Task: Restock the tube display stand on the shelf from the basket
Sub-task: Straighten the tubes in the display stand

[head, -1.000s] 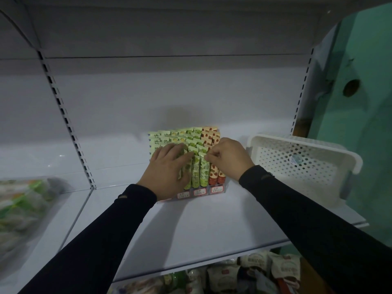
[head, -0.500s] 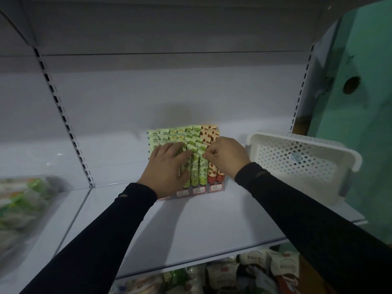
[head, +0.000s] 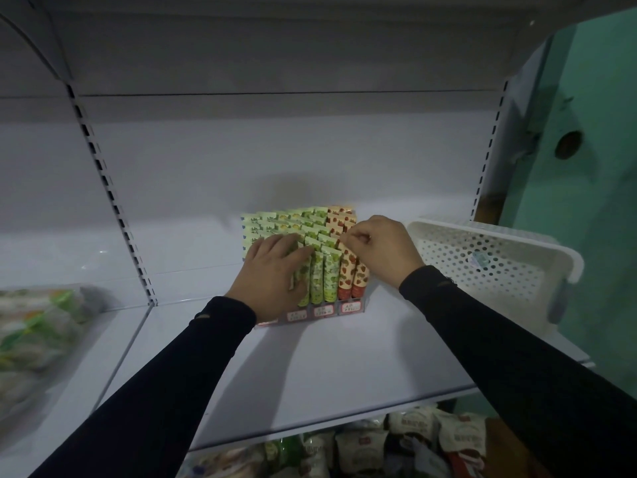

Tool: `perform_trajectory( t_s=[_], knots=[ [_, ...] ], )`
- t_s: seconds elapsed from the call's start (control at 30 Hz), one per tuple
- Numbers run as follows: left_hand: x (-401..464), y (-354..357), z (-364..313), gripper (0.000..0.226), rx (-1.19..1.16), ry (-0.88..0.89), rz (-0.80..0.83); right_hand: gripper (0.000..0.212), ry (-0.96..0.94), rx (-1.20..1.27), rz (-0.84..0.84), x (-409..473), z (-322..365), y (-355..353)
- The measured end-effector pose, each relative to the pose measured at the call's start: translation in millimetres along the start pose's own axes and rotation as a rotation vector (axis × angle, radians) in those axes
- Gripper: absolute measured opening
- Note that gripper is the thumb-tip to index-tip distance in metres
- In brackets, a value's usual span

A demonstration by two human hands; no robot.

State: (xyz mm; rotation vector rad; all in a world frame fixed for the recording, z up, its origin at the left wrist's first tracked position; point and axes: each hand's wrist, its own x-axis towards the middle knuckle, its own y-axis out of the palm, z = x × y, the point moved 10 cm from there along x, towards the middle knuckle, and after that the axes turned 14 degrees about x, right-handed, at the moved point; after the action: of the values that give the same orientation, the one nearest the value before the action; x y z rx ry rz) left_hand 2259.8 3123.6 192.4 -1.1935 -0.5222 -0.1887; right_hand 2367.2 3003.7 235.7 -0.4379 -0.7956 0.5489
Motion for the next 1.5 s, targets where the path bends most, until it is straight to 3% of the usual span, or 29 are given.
perform_trajectory(
  t_s=[0.17,0.47,1.5],
  knots=[
    [1,-4,-2,0.055,-0.027,0.0,-0.023,0.019,0.018,0.015,-0.101,-3,-16,-24],
    [16,-3,-26,0.076,0.02,0.07,0.045,0.02,0.02,0.015,0.03,-8,-23,-4],
    [21,-5,-34,0.076,-0.039,0.043,0.04,0.022,0.028,0.003,0.038,-4,-26,6]
  ],
)
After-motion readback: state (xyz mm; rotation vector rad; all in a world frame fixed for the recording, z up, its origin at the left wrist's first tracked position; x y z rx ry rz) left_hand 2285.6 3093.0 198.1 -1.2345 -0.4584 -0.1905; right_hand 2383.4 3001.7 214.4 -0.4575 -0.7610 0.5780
